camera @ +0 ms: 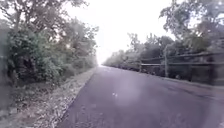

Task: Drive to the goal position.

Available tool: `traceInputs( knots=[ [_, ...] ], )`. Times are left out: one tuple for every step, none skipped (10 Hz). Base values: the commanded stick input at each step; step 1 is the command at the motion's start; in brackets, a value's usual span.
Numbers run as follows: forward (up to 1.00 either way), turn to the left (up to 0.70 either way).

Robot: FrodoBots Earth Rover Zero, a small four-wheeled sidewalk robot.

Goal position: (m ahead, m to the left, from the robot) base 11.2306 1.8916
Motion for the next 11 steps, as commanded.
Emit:
traceInputs(
  knots=[
    [1.00, 0.00],
    [1.00, 0.00],
    [1.00, 0.00],
    [1.00, 0.00],
    [1.00, 0.00],
    [1.00, 0.00],
    [1.00, 0.00],
    [1.00, 0.00],
    [1.00, 0.00],
    [1.00, 0.00],
    [1.00, 0.00]
  ],
)
